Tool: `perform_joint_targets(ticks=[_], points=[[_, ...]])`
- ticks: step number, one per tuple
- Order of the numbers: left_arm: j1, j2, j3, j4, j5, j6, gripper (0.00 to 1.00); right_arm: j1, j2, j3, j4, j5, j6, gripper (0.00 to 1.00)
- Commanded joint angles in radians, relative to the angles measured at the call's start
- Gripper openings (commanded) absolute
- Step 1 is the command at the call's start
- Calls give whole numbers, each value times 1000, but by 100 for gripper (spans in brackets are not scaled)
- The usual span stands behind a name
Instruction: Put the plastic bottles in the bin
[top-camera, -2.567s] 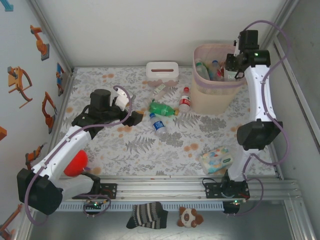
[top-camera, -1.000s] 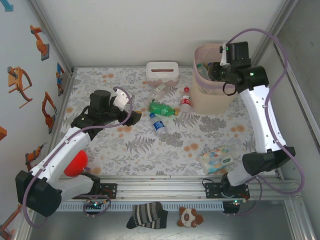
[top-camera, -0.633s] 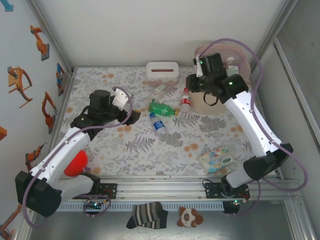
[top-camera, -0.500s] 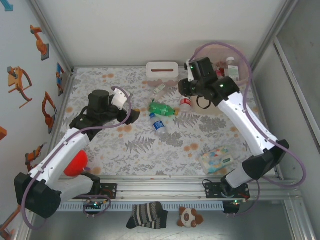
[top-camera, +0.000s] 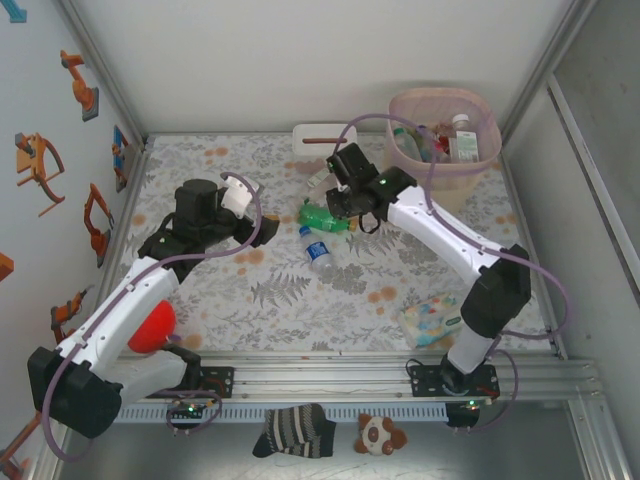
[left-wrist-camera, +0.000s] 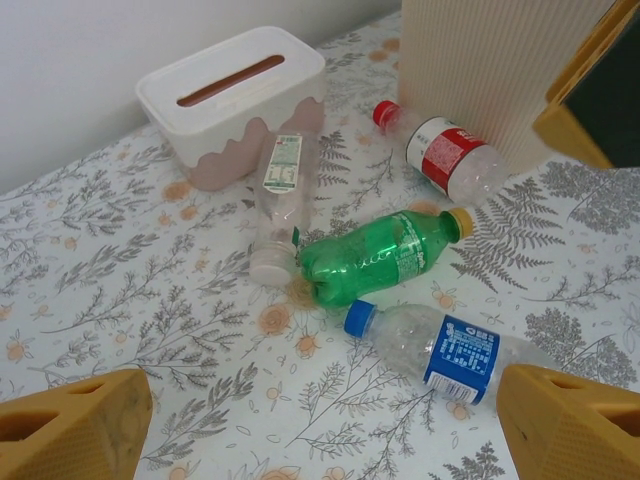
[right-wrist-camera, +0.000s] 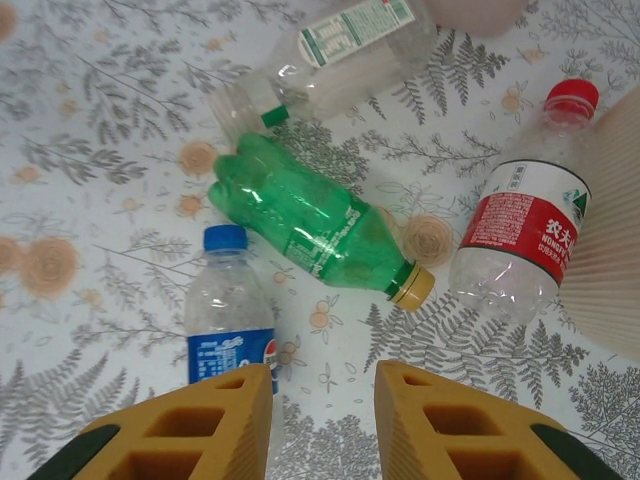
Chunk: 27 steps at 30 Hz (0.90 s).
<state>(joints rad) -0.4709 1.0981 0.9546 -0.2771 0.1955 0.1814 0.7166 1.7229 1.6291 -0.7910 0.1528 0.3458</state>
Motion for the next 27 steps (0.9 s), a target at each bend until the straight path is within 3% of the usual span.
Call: perform_joint_targets(ticks=[1, 9, 15, 22, 27], points=[[-3, 2, 9, 6, -13, -2, 89, 0, 44, -17, 44, 69, 27, 32], [-3, 14, 12, 4, -11, 1, 89, -11, 196, 29, 44, 119, 22, 34], [-3, 19, 13, 1, -11, 5, 89, -39, 263, 55, 61, 54, 10, 40], [-3, 25, 13, -1, -14, 6, 89, -61, 318, 131, 32, -66, -238, 70], [-3, 26, 15, -1, -11, 6, 89, -107, 391, 238, -78, -144, -487, 74]])
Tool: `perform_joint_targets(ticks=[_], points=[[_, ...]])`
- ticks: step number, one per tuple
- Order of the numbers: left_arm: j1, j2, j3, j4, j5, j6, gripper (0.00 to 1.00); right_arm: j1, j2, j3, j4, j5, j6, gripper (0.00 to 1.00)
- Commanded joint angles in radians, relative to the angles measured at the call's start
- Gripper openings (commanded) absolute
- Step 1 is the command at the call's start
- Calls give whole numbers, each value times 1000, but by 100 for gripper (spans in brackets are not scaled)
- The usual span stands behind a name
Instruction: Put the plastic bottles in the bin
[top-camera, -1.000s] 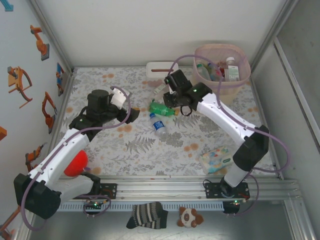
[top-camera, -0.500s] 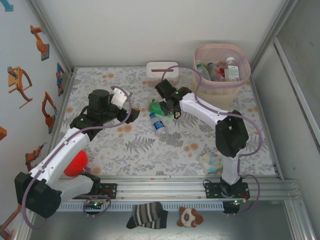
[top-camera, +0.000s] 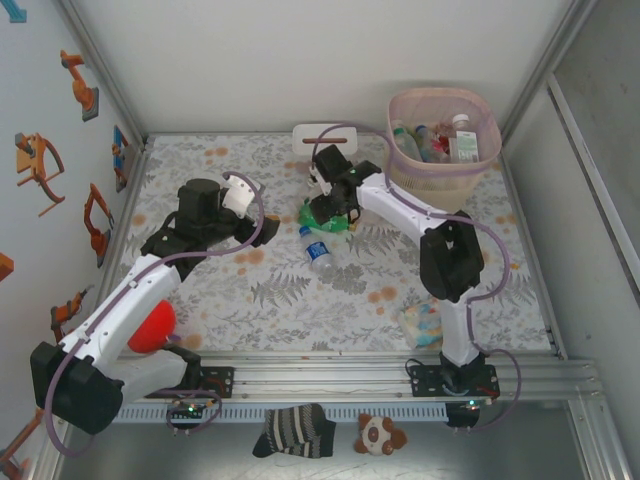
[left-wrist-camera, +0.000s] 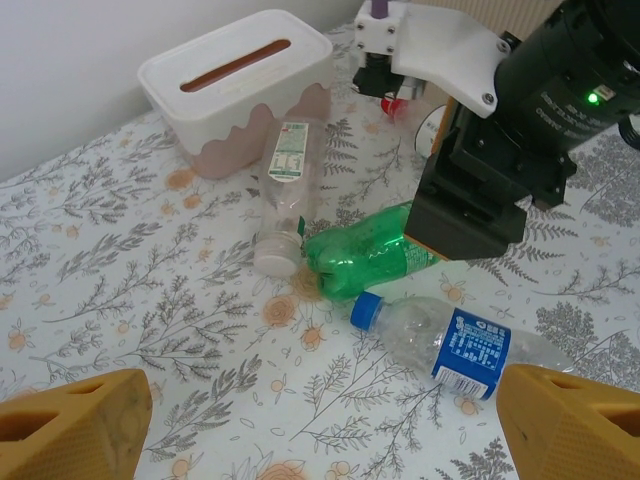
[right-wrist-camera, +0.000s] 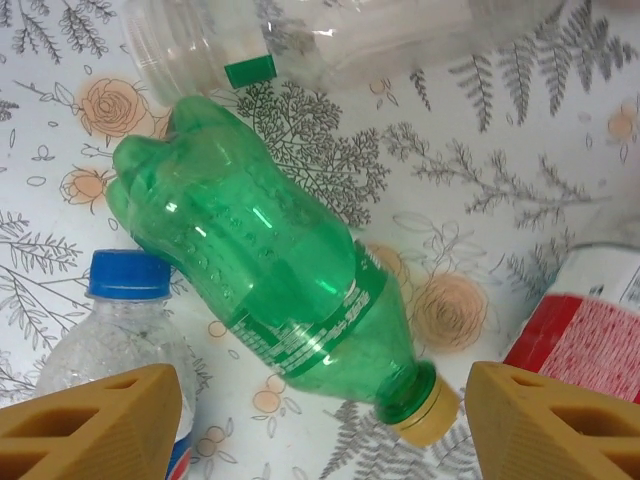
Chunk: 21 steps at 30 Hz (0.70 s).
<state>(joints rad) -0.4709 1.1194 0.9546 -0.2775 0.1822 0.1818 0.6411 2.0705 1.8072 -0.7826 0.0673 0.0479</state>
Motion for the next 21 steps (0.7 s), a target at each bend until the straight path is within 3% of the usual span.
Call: perform_joint_targets(ticks=[1, 7, 21], points=[[-3, 6, 15, -2, 4, 5, 89, -40, 71, 96, -122, -65, -230, 74], [-3, 11, 16, -5, 0, 10, 89, -73, 195, 274, -262, -124, -371, 75], [-2, 21, 21, -11, -11, 15, 89, -74, 338, 391, -261, -242, -422, 75]])
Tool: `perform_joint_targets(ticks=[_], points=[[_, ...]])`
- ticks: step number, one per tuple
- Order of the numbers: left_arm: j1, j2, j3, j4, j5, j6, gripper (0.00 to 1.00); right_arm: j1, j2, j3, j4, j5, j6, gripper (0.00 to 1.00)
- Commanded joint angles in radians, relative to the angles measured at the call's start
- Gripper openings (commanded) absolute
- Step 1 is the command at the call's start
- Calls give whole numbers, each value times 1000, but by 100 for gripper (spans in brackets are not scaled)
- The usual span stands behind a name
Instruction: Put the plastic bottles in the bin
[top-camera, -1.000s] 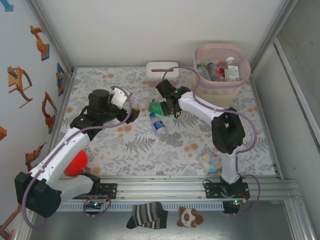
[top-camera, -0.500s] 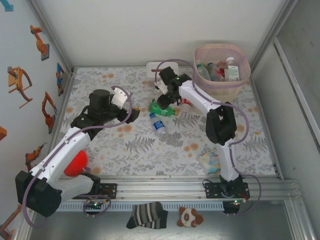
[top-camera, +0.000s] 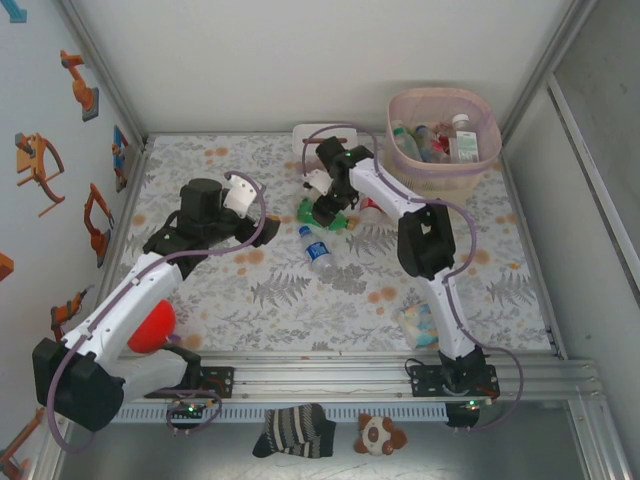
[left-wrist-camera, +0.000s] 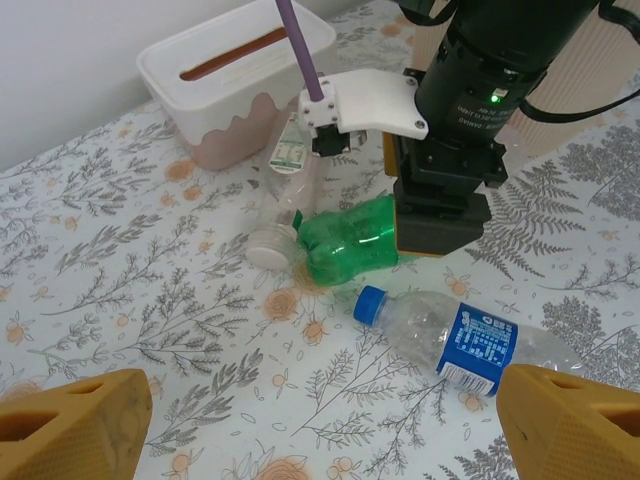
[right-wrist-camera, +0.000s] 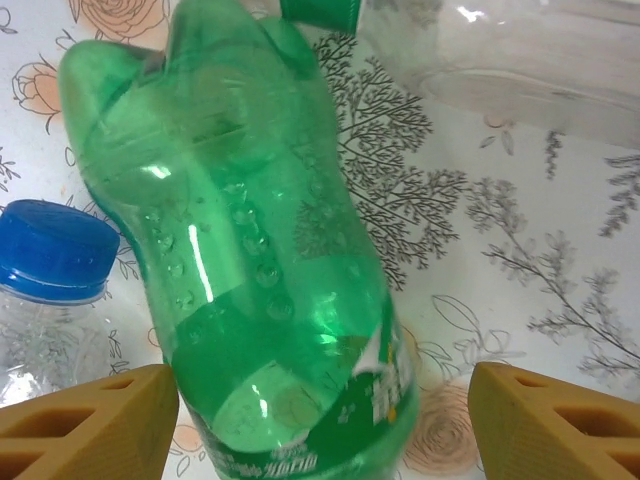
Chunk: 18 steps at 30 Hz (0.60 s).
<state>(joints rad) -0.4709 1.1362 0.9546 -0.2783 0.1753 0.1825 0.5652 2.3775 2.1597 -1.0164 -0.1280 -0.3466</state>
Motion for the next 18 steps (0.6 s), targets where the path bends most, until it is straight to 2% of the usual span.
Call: perform_joint_targets(ticks=[1, 9, 18], points=[[-1, 6, 21, -11, -5, 14, 89, 2, 37, 41, -27, -51, -28, 75], [-2, 7, 22, -12, -4, 14, 89, 2, 48, 43, -22, -74, -19, 73], [-2, 2, 23, -12, -5, 15, 89, 2, -2, 43, -21, -67, -5, 60]])
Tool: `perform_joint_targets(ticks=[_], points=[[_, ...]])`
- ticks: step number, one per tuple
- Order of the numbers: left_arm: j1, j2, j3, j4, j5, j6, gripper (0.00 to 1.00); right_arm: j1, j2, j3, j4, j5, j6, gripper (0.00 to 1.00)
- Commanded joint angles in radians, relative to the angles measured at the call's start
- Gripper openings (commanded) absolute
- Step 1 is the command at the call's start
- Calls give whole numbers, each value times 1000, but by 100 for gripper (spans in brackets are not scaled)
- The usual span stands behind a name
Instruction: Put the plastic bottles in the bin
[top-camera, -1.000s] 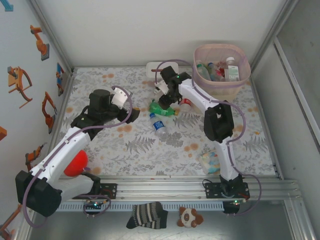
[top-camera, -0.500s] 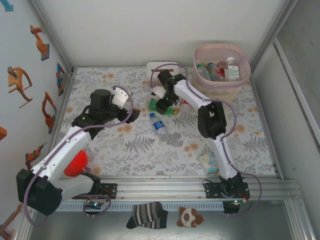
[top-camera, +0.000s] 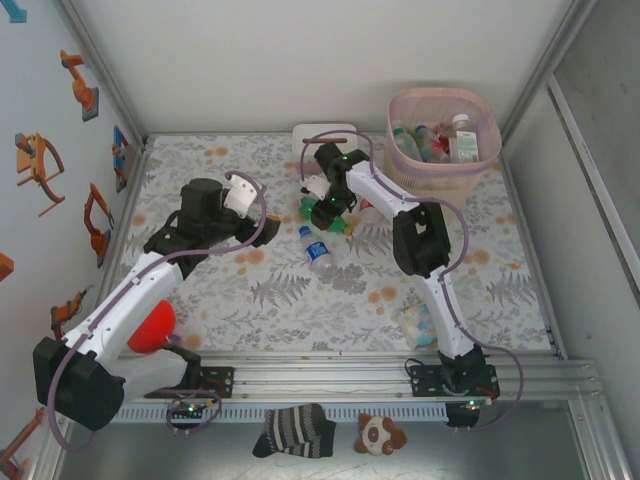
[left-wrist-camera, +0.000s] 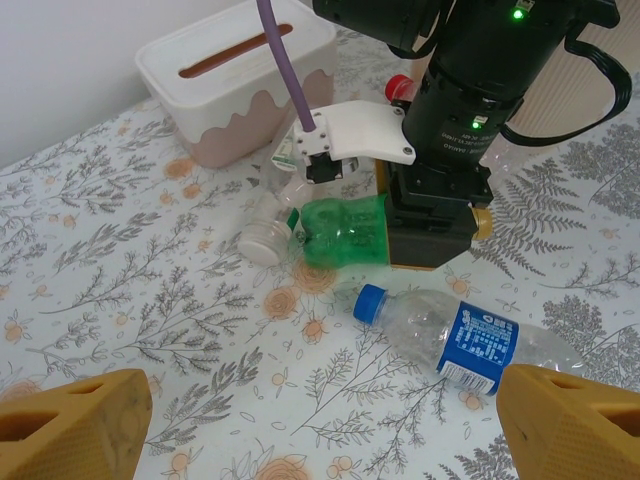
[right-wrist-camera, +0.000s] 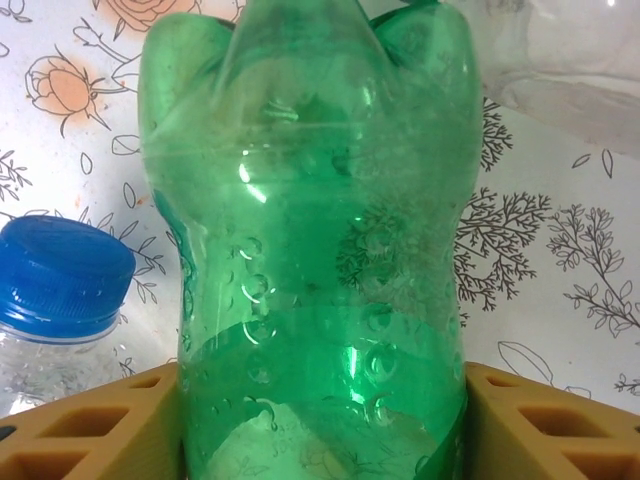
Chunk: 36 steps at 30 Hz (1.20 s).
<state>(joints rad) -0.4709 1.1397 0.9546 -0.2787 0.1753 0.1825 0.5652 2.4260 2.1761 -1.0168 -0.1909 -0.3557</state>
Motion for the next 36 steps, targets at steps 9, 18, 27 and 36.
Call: perform_joint_targets(ticks=[9, 18, 27, 36], points=[[-2, -8, 22, -13, -1, 15, 89, 2, -143, 13, -23, -5, 18, 56], [-2, -10, 21, -14, -11, 20, 89, 1, -270, 35, -28, -30, 43, 55], [-2, -9, 22, -13, -8, 20, 89, -26, -385, 121, -21, -65, 111, 55], [-1, -5, 23, -14, -1, 17, 89, -129, -536, 128, 67, -145, 233, 56]])
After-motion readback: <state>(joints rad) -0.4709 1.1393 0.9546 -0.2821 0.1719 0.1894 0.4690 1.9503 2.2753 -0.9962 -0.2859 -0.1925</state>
